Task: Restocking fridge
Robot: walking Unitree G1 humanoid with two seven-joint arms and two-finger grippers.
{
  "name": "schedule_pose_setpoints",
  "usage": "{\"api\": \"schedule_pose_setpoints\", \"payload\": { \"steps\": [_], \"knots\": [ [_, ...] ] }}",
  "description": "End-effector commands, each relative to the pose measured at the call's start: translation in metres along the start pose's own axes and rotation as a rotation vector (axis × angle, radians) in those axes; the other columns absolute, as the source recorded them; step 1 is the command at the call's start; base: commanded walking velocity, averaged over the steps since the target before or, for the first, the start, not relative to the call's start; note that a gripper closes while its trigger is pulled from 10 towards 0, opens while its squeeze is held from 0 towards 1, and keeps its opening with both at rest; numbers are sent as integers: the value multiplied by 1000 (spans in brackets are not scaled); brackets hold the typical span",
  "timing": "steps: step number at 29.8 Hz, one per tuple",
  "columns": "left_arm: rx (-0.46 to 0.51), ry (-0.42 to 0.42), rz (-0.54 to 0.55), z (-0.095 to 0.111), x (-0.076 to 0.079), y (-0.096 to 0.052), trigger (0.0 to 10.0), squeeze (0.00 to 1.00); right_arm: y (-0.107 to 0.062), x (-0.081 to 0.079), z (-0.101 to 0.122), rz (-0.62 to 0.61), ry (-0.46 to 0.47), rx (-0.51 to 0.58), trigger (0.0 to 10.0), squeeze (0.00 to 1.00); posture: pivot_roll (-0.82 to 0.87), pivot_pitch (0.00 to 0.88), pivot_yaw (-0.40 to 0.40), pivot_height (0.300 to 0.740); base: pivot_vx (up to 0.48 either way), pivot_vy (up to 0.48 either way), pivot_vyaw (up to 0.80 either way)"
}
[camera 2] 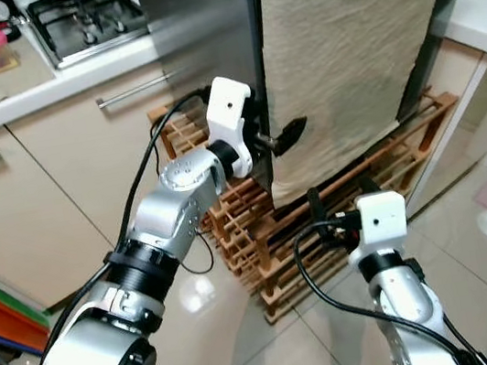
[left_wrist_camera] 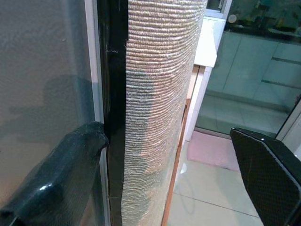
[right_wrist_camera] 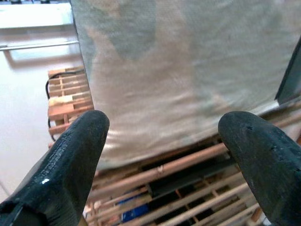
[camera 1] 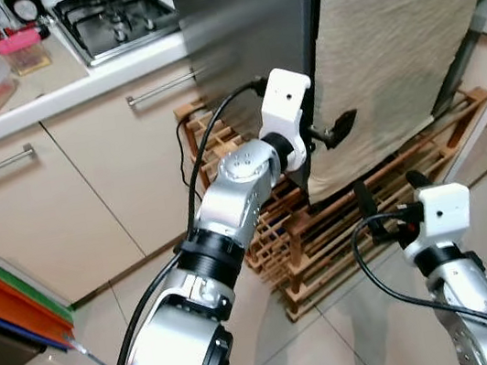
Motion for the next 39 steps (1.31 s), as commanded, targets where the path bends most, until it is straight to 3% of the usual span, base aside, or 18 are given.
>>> {"api": "schedule_pose_setpoints", "payload": {
  "steps": [1,9,11,13,15,21,23,28,32,35,36,37,39],
  "knots": [
    [129,-96,-211,33,72,22,10000,0,-8,3,-3,36,19,-27,10000,0,-186,73,80,740,0,0,0],
    [139,-139,-248,44,79,20,10000,0,-34,13,-42,72,25,-180,10000,0,-194,73,82,740,0,0,0],
    [145,-158,-266,48,83,19,10000,0,-42,21,-75,42,48,-265,10000,0,-195,69,85,740,0,0,0],
    [146,-166,-271,49,84,19,10000,0,-44,22,-84,39,51,-288,10000,0,-192,68,86,740,0,0,0],
    [154,-206,-303,58,90,16,10000,0,-52,25,-107,12,66,-359,10000,0,-187,67,86,740,0,0,0],
    [159,-282,-391,73,102,9,10000,0,-54,26,-112,4,68,-371,10000,0,-183,66,87,740,0,0,0],
    [178,-317,-445,87,110,3,10000,0,-53,28,-109,20,63,-342,10000,0,-180,65,85,740,0,0,0],
    [181,-348,-464,93,111,-1,10000,0,-52,30,-109,34,55,-323,10000,0,-178,65,82,740,0,0,0],
    [182,-287,-405,91,102,-2,10000,0,-51,30,-108,43,48,-309,10000,0,-177,67,76,740,0,0,0],
    [184,-58,-274,77,83,-4,10000,0,-49,29,-106,55,46,-288,10000,0,-178,69,72,740,0,0,0],
    [184,-58,-274,77,83,-4,10000,0,-49,29,-106,55,46,-288,10000,0,-178,69,72,740,0,0,0],
    [181,56,-212,67,71,-9,10000,0,-49,29,-105,58,43,-277,10000,0,-172,72,68,740,0,0,0],
    [178,139,-135,58,56,-14,10000,0,-48,29,-104,54,34,-258,10000,0,-165,73,65,740,0,0,0]
  ]
}}
Point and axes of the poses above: a point about 5 cm out from each wrist's last joint towards the gripper, its own y axis pointing out of the wrist towards the gripper, its own z axis along the axis of the wrist's last joint, x = y × z, the point moved 3 cm from there along y, pointing out of the wrist towards the gripper, and after that the axes turned 1 degree about y, right-handed, at the moved point
